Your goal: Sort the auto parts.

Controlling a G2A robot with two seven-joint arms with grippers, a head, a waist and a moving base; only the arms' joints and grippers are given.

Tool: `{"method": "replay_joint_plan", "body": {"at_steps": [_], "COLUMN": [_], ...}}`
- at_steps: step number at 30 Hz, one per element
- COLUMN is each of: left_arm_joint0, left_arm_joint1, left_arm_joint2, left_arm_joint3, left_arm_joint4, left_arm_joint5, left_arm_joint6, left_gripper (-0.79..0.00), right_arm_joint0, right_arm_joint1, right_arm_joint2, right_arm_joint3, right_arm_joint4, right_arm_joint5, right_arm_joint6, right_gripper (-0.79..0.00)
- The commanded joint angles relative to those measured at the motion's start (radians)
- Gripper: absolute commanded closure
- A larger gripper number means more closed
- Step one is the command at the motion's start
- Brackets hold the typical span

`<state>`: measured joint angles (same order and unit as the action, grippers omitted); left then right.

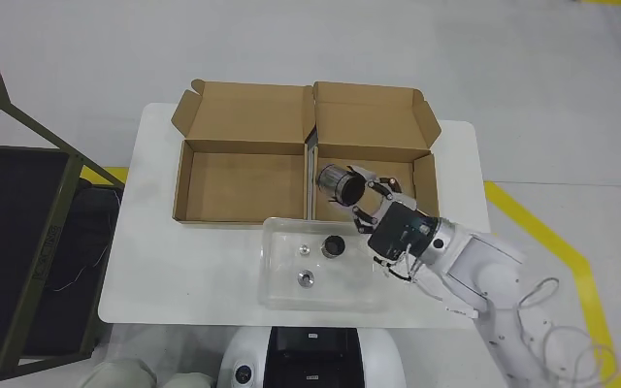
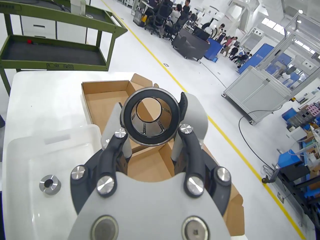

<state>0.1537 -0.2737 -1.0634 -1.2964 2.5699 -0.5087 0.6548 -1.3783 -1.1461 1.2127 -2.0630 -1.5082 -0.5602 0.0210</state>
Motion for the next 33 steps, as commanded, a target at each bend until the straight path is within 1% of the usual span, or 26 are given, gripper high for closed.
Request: {"method": "replay_joint_plan", "body": {"at_steps": [1,3,7,16,20,26,33], "left_arm_joint0": [0.0,0.0,0.0,0.0,0.0,0.0,0.0], "left_arm_joint1": [0.0,0.0,0.0,0.0,0.0,0.0,0.0], "left_arm_joint2": [0.0,0.0,0.0,0.0,0.0,0.0,0.0], "left_arm_joint3": [0.0,0.0,0.0,0.0,0.0,0.0,0.0], "left_arm_joint4": [0.0,0.0,0.0,0.0,0.0,0.0,0.0], "left_arm_joint5": [0.0,0.0,0.0,0.0,0.0,0.0,0.0], "left_arm_joint6": [0.0,0.0,0.0,0.0,0.0,0.0,0.0], "left_gripper": [-0.785,-0.785,-0.785,-0.785,-0.785,-0.785,-0.785], "right_arm_joint0": [0.012,0.027,0.068,0.208,0.252,0.304,0.361], "right_arm_joint1": [-0.002,-0.005,-0.012,-0.038,-0.05,-0.066,-0.086], "right_arm_joint2": [-0.01,-0.017,-0.046,-0.122,-0.154,-0.195,-0.238], "right_arm_joint3": [0.021,0.038,0.084,0.225,0.279,0.376,0.5], "right_arm_joint4": [-0.001,-0.015,-0.023,0.04,0.058,0.1,0.165], "right_arm_joint5": [0.012,0.045,0.081,0.135,0.16,0.18,0.185], "right_arm_joint6": [0.026,0.062,0.129,0.332,0.404,0.47,0.502], "right_gripper": [0.0,0.0,0.0,0.0,0.0,0.0,0.0]}}
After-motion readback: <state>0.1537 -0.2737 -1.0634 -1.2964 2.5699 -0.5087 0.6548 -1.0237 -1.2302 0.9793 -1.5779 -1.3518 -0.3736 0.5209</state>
